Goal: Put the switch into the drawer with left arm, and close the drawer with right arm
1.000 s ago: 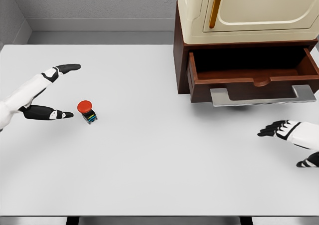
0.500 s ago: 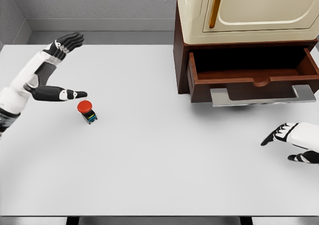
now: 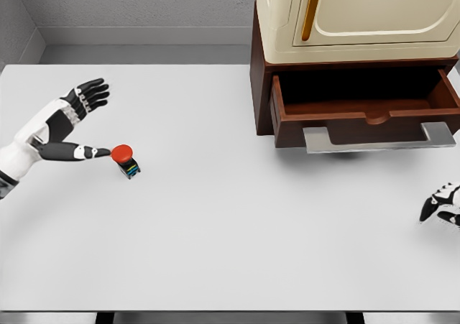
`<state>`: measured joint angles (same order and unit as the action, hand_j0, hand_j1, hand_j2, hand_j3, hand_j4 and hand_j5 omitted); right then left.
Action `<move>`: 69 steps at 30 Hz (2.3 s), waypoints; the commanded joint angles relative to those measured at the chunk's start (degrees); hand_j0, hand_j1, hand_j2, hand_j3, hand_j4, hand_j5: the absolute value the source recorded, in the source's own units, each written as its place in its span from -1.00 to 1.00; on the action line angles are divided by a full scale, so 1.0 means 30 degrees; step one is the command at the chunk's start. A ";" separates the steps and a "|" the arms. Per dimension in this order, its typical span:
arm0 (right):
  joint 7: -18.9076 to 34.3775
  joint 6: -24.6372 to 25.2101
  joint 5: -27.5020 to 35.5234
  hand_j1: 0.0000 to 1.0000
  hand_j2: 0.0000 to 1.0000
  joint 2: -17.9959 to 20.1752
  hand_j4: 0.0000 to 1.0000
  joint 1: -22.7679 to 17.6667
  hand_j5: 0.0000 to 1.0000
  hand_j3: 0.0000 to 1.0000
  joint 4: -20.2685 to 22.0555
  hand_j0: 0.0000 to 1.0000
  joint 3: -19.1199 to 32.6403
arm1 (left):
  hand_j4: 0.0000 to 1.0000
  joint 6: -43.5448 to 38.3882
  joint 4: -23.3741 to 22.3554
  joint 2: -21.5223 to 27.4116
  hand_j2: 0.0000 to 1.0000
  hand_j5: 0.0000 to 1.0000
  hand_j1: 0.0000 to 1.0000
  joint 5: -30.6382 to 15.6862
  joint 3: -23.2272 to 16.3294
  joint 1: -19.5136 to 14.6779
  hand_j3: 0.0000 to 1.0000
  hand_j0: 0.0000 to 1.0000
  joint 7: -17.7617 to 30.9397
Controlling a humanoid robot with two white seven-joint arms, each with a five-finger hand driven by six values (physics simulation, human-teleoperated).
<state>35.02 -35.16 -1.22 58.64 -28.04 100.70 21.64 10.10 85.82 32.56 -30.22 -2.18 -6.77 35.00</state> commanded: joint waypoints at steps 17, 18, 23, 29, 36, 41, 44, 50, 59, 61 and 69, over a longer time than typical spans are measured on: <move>-0.0005 0.0053 0.0466 -0.07 -0.07 -0.0151 -0.07 0.0000 -0.07 -0.07 0.0006 -0.07 0.0874 | 1.00 0.2960 -0.4201 -0.2094 1.00 1.00 1.00 0.2983 -0.0797 0.0089 1.00 1.00 0.0000; -0.0005 0.0053 0.0641 -0.07 -0.07 -0.0151 -0.07 0.0000 -0.07 -0.07 0.0006 -0.07 0.0845 | 1.00 0.2960 -0.4494 -0.2299 1.00 1.00 1.00 0.3158 -0.1002 -0.0146 1.00 1.00 0.0000; -0.0005 0.0053 0.0818 -0.07 -0.07 -0.0122 -0.07 0.0000 -0.07 -0.07 0.0006 -0.07 0.0904 | 1.00 0.2931 -0.4933 -0.2416 1.00 1.00 1.00 0.3393 -0.1178 -0.0205 1.00 1.00 0.0000; -0.0005 0.0053 0.0818 -0.07 -0.07 -0.0064 -0.07 0.0000 -0.07 -0.07 0.0006 -0.07 0.0904 | 0.75 0.2931 -0.5110 -0.2505 0.75 0.75 0.75 0.3451 -0.1178 -0.0264 0.75 0.75 0.0000; -0.0005 0.0053 0.1081 -0.05 -0.05 -0.0064 -0.05 0.0000 -0.05 -0.05 0.0035 -0.05 0.0904 | 0.30 0.2931 -0.4992 -0.2416 0.30 0.30 0.30 0.3422 -0.1208 -0.0293 0.30 0.30 0.0000; -0.0005 0.0053 0.1081 0.14 0.14 -0.0093 0.14 0.0029 0.14 0.14 0.0036 0.14 0.1197 | 0.27 0.2989 -0.4905 -0.2299 0.27 0.27 0.27 0.3422 -0.1413 -0.0175 0.27 0.27 0.0000; -0.0005 0.0053 0.1081 0.13 0.13 -0.0093 0.13 0.0000 0.13 0.13 0.0036 0.13 0.1402 | 0.08 0.3106 -0.4846 -0.2270 0.08 0.08 0.08 0.3393 -0.1413 -0.0175 0.08 0.08 0.0000; -0.0005 0.0053 0.1081 0.02 0.02 -0.0093 0.02 0.0029 0.02 0.02 0.0036 0.02 0.1402 | -0.23 0.3077 -0.4436 -0.2329 -0.23 -0.23 -0.23 0.3364 -0.1384 -0.0322 -0.23 -0.23 0.0000; -0.0005 0.0053 0.1081 0.01 0.01 -0.0064 0.01 0.0029 0.01 0.01 0.0036 0.01 0.1402 | -0.31 0.2960 -0.3938 -0.2504 -0.31 -0.31 -0.31 0.3364 -0.1384 -0.0937 -0.31 -0.31 0.0000; -0.0005 0.0053 0.1081 0.01 0.01 -0.0064 0.01 0.0029 0.01 0.01 0.0036 0.01 0.1431 | -0.31 0.2989 -0.3792 -0.2475 -0.31 -0.31 -0.31 0.3363 -0.1384 -0.1289 -0.31 -0.31 0.0000; -0.0005 0.0053 0.1081 -0.01 -0.01 -0.0034 -0.01 0.0029 -0.01 -0.01 0.0036 -0.01 0.1402 | -0.33 0.2873 -0.2649 -0.2944 -0.33 -0.33 -0.33 0.3364 -0.1413 -0.1611 -0.33 -0.33 0.0000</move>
<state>35.02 -35.16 1.62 58.46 -27.95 100.79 25.85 18.87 77.04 24.00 -19.70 -6.43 -11.95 34.98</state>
